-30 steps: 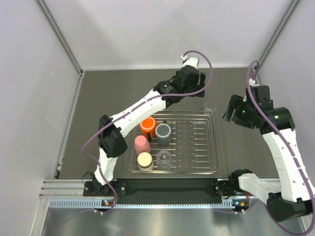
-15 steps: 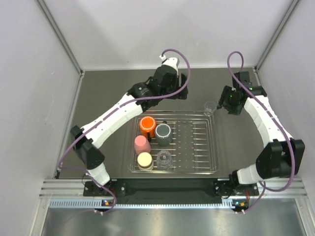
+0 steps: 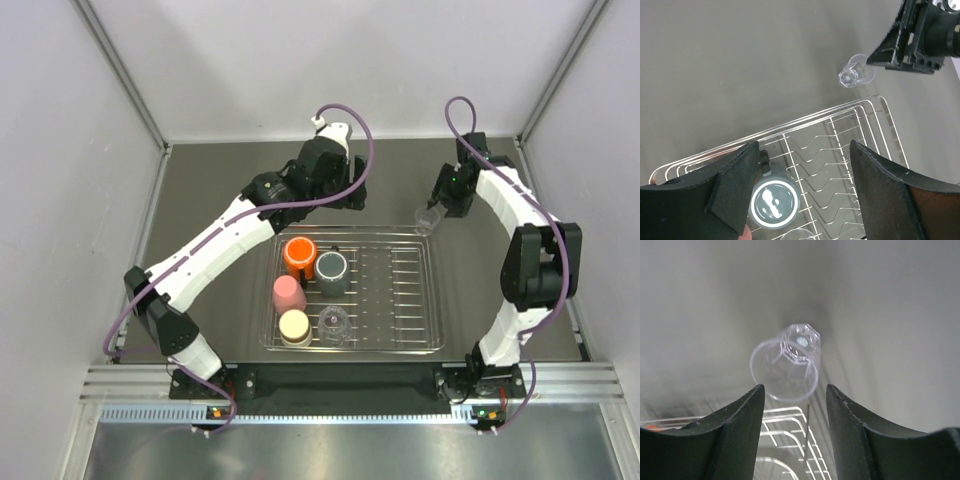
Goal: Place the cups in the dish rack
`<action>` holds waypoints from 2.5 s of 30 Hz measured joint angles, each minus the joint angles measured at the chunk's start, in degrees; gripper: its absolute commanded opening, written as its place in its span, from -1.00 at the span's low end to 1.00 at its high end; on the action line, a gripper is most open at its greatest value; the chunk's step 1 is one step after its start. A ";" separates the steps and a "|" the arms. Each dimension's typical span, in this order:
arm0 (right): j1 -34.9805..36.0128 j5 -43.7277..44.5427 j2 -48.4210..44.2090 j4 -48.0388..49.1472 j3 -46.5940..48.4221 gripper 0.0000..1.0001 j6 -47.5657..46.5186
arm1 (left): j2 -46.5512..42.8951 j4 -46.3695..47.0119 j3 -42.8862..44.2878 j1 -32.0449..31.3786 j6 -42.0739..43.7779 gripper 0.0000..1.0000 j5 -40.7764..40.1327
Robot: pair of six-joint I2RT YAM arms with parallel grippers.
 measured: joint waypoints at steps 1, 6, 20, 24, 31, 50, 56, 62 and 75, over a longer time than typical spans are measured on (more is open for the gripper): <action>0.00 -0.15 1.05 0.22 0.66 0.02 0.09 | 0.00 -0.22 0.00 0.09 0.04 0.55 0.04; -0.02 -0.04 4.87 -0.22 2.27 -0.10 0.17 | 0.20 -0.63 0.02 0.35 0.17 0.55 0.24; -0.02 0.87 5.38 -1.29 1.68 -0.53 0.15 | 0.44 -1.51 0.02 0.59 -0.26 0.54 1.31; -0.02 1.46 5.38 -1.20 1.68 -0.67 0.13 | 0.98 -2.01 0.68 0.63 -0.24 0.52 2.80; -0.04 2.03 5.38 -0.83 1.68 -0.70 0.15 | 2.56 -3.91 1.70 0.98 -0.26 0.51 3.91; -0.04 2.69 6.45 0.92 -0.55 -1.00 -0.37 | 3.06 -5.11 2.84 2.71 -0.52 0.47 6.38; 0.04 2.69 5.57 -1.92 2.84 -1.00 -0.37 | 4.26 -6.01 5.86 3.76 -1.07 0.41 9.11; 2.64 3.08 -0.42 -4.33 10.51 -1.00 -0.35 | 6.45 -6.71 9.86 5.84 -3.32 0.35 13.86; 22.77 9.86 -7.37 -8.39 18.75 -1.00 -1.33 | 13.66 -8.02 19.74 6.21 -6.75 0.02 16.50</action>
